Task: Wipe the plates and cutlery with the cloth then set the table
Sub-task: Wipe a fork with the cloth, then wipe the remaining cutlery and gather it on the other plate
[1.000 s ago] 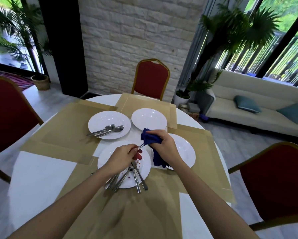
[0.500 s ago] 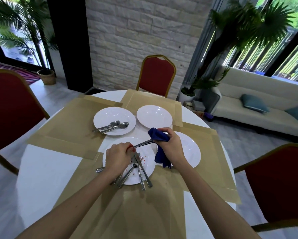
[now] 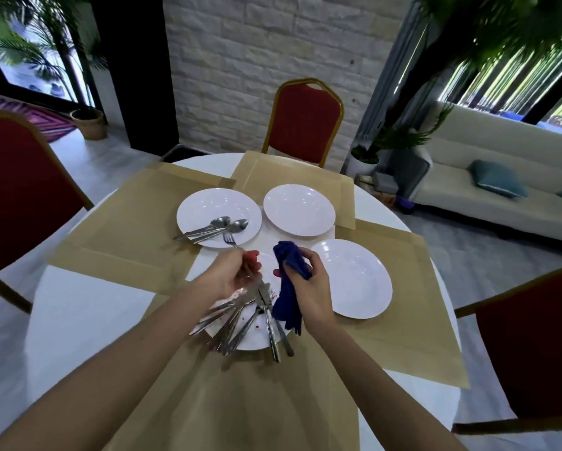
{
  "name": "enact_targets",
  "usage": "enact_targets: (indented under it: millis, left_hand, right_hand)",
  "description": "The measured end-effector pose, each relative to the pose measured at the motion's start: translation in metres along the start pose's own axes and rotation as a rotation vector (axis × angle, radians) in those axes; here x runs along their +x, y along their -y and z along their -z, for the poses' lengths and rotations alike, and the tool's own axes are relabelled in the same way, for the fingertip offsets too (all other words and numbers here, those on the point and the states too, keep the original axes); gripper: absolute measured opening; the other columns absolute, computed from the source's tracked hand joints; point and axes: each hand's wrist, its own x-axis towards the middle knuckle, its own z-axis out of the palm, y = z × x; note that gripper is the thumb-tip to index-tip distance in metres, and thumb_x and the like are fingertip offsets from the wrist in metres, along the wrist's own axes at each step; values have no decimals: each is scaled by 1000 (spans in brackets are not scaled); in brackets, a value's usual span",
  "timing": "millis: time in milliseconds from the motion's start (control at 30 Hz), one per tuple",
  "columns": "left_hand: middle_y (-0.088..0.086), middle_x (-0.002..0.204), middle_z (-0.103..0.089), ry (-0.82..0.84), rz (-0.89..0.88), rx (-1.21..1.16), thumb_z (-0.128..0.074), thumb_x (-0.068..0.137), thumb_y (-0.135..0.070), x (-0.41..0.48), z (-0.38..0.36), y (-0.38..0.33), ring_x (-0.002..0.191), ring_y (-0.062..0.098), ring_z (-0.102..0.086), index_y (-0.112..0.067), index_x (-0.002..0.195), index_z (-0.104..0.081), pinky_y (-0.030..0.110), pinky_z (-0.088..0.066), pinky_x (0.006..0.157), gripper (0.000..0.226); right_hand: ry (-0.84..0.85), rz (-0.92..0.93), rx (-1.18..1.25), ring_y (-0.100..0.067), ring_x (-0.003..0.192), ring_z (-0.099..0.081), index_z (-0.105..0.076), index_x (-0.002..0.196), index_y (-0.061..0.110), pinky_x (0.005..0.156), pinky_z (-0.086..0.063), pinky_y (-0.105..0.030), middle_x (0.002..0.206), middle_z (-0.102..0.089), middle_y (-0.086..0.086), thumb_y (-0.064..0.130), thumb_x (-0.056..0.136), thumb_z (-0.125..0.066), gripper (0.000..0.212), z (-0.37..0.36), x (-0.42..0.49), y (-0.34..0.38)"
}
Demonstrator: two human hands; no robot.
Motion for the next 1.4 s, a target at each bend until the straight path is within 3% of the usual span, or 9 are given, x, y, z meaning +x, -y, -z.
enact_targets:
  millis: [167,300,367,500,700,767,900,1100,1400]
  left_hand:
    - [1,71,-59,-94,-54,709,-34,102,-19,47,31,-18,55,11,-45,-10,83,-52,20,-32,47,28]
    - [2,73,-57,-140,-144,944,-33,102,-21,86,50,-31,54,12,-41,-15,76,-47,21,-25,45,30]
    - [16,83,-62,-167,-229,1065,-38,101,-22,97,57,-37,61,20,-50,-11,75,-54,26,-33,50,32]
    - [26,105,-64,-284,-385,1357,-49,97,-29,122,75,-39,97,39,-60,2,98,-58,40,-46,79,32]
    - [21,119,-54,-559,-500,1741,-48,91,-14,114,74,-25,110,40,-51,-5,117,-51,43,-39,90,27]
    - [17,108,-60,-468,-541,1682,-47,93,-26,92,66,-1,100,38,-57,-8,108,-54,39,-43,81,24]
    - [13,101,-64,-142,-330,1780,-45,92,-47,38,56,54,91,31,-62,-12,103,-55,32,-41,68,38]
    - [13,112,-60,-191,-351,1872,-54,90,-38,19,49,86,102,32,-60,-14,121,-44,34,-44,76,41]
    - [16,103,-63,-212,-407,1612,-49,93,-25,3,53,90,97,33,-61,-5,101,-60,37,-46,80,25]
  right_hand:
    - [-45,-671,719,-19,80,-69,-62,109,13,63,-56,-30,98,-69,-9,44,95,-52,35,21,25,-22]
    - [62,-719,741,-21,79,-70,-64,108,11,61,-58,-27,101,-68,-13,36,91,-57,31,34,40,-38]
    - [85,-738,663,-15,70,-70,-64,107,11,52,-55,-22,96,-72,-7,27,92,-55,24,37,44,-40]
    - [113,-765,632,-12,65,-69,-62,110,7,57,-56,-20,93,-73,-4,21,93,-53,24,41,46,-54]
    - [26,-782,690,-14,66,-69,-64,107,5,54,-56,-22,95,-71,-9,20,91,-56,23,41,47,-74]
    - [28,-794,714,-13,63,-68,-63,106,5,53,-56,-22,95,-67,-9,20,85,-60,26,39,46,-76]
    - [31,-808,708,-11,53,-64,-61,103,7,49,-53,-20,80,-62,-5,26,85,-61,26,39,49,-70]
    - [-28,-797,689,-15,52,-64,-63,104,7,47,-52,-21,75,-66,-7,32,94,-55,29,36,31,-59]
    - [-45,-814,582,-21,66,-62,-68,99,6,57,-55,-26,82,-67,-9,56,94,-45,55,31,-1,-29]
